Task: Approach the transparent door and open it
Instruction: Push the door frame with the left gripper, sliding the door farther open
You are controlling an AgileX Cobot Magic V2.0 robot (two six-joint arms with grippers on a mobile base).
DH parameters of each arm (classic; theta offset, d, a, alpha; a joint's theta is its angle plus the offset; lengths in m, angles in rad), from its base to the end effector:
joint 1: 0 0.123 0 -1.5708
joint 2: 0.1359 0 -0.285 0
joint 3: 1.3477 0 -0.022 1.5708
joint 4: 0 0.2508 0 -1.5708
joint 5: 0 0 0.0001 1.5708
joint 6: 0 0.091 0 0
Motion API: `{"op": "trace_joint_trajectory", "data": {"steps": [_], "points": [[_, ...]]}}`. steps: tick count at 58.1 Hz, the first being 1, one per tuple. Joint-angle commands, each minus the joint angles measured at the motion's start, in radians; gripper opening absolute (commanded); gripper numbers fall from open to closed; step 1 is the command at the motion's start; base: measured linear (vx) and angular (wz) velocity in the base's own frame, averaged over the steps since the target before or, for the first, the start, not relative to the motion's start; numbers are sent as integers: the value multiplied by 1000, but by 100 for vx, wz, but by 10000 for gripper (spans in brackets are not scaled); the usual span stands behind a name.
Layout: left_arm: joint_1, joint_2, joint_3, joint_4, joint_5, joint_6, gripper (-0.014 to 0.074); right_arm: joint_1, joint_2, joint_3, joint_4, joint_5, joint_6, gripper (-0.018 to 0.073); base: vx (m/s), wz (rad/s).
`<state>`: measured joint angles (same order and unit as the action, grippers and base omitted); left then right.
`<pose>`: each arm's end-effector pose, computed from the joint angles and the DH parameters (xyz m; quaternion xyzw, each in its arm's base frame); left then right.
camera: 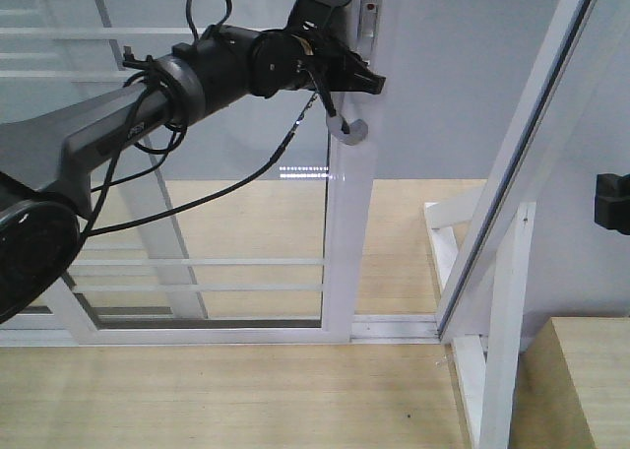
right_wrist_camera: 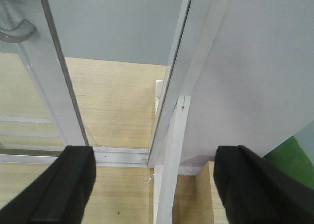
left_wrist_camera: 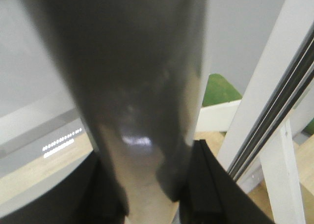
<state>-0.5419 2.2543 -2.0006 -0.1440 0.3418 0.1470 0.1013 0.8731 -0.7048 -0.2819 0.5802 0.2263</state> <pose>0.4593 -0.2816 0.2536 0.2469 0.8250 -0.1532 0.4847 0.1724 0.0035 0.3118 -0.0160 0.8922 -0.0483 0.4488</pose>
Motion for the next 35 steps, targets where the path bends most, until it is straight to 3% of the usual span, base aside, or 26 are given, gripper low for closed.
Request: {"op": "trace_joint_trajectory", "data": {"steps": [1,14,25,35], "points": [[51,-146,-41,17,-144,-4,-6,-3,-11,-29,-26,-69,2,554,0,0],[87,-231,97,42,-145,-5,-6,-3,-11,-29,-26,-69,2,554,0,0],[127,-359,330,41,-307,-7,-6,-3,-11,-29,-29,-70,2,554,0,0],[182,-467,501,41,-363,-7,-6,-3,-11,-29,-29,-70,2,554,0,0]]}}
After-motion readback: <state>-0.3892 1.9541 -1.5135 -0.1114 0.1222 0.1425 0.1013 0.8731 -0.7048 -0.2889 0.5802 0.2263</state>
